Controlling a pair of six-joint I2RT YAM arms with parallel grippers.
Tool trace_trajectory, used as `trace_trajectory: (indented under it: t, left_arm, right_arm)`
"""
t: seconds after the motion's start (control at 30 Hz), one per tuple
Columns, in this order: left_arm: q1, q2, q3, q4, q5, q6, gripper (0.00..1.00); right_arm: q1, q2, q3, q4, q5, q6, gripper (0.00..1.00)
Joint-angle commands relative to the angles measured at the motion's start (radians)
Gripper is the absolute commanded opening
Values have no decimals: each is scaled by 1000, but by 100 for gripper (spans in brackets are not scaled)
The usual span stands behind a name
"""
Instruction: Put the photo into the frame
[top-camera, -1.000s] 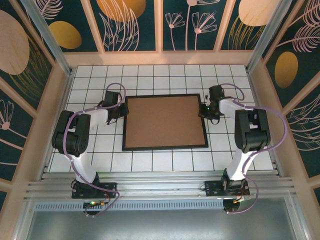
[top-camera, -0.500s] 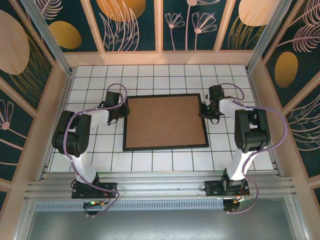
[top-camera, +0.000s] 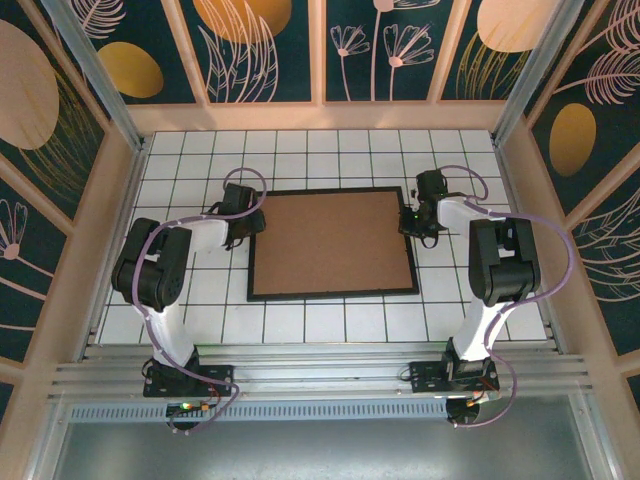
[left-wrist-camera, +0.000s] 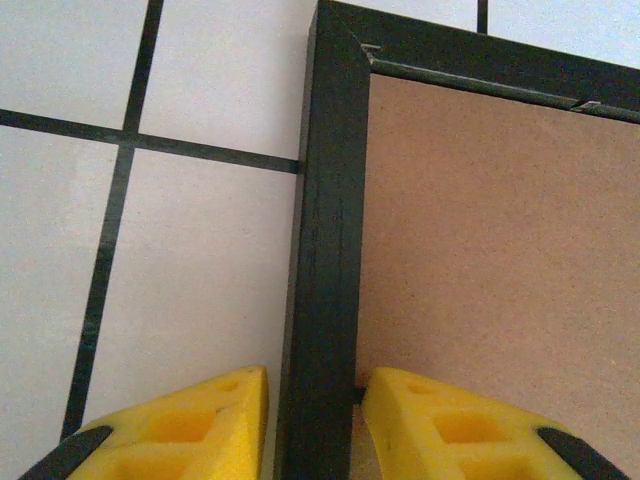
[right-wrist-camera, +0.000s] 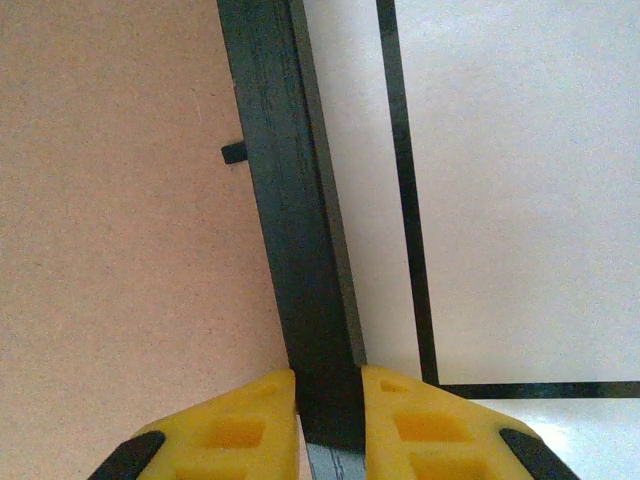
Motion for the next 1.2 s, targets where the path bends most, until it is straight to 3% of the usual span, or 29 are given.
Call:
trace_trajectory:
  t: [0.0, 0.2, 0.43, 0.7, 0.97, 1.17]
  left_arm:
    - [-59, 71, -13, -125, 72, 12, 36]
    - [-62, 49, 19, -153, 23, 4, 38]
    - [-41, -100, 2, -156, -63, -18, 44]
    - [10, -286, -143, -144, 19, -80, 43]
    - [6, -417, -284, -286, 148, -107, 35]
    - [-6, -505, -349, -376, 173, -118, 32]
  right_arm:
    - [30, 19, 1, 4, -19, 6, 19]
    - [29, 22, 11, -2, -10, 1, 19]
    - [5, 0, 7, -10, 19, -1, 19]
    - [-2, 1, 14, -6, 14, -2, 19]
    - [-4, -10, 9, -8, 14, -3, 19]
    - [-4, -12, 10, -6, 11, -2, 19]
